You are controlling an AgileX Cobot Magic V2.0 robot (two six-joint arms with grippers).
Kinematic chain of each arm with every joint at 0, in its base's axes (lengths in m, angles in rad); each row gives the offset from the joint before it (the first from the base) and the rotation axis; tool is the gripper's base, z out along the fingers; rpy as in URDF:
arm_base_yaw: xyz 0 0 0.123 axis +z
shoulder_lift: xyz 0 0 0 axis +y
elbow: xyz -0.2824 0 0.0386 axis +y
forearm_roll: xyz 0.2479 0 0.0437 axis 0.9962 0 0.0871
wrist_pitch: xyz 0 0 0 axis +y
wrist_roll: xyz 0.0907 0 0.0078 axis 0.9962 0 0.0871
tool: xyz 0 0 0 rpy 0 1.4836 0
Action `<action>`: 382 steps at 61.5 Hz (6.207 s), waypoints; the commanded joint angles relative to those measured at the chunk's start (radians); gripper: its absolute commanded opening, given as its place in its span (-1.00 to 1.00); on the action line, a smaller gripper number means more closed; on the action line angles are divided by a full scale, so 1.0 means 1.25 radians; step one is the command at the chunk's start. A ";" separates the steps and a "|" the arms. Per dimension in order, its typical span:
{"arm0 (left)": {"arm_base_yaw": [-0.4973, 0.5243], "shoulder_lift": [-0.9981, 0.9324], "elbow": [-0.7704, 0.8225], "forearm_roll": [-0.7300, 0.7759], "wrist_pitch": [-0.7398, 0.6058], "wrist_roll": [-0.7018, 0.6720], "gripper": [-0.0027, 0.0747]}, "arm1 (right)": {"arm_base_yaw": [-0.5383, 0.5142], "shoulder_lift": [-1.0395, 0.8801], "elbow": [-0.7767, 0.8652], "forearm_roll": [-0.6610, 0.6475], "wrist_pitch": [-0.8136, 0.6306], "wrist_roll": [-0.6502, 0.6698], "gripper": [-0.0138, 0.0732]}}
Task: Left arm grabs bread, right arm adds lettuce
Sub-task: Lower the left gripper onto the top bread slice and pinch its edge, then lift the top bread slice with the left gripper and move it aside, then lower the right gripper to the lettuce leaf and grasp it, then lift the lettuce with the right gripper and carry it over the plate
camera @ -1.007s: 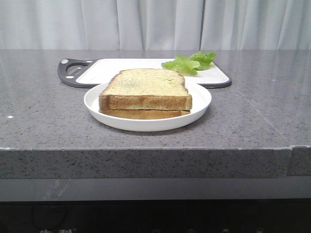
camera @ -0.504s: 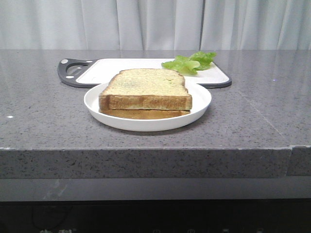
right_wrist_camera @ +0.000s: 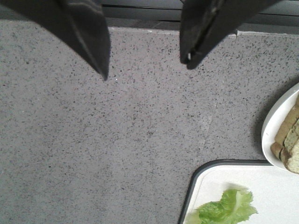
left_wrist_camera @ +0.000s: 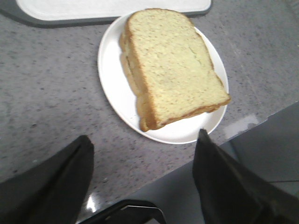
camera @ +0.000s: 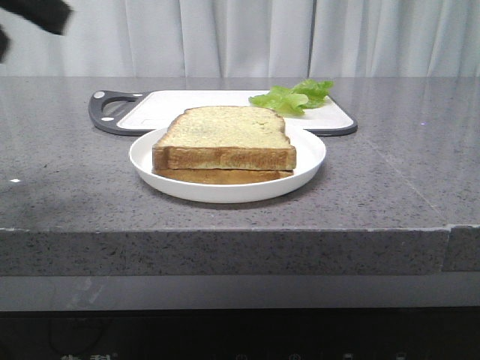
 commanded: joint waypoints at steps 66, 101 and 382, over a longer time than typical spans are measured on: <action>-0.071 0.421 -0.260 -0.152 0.026 0.009 -0.27 | -0.001 0.006 -0.027 0.005 -0.047 -0.004 0.18; -0.071 0.371 -0.260 -0.150 0.044 0.009 -0.98 | -0.001 0.006 -0.027 0.005 -0.034 -0.004 0.18; -0.071 -0.476 0.144 0.421 -0.065 -0.286 -0.98 | 0.160 0.696 -0.495 0.816 -0.060 -0.561 -0.95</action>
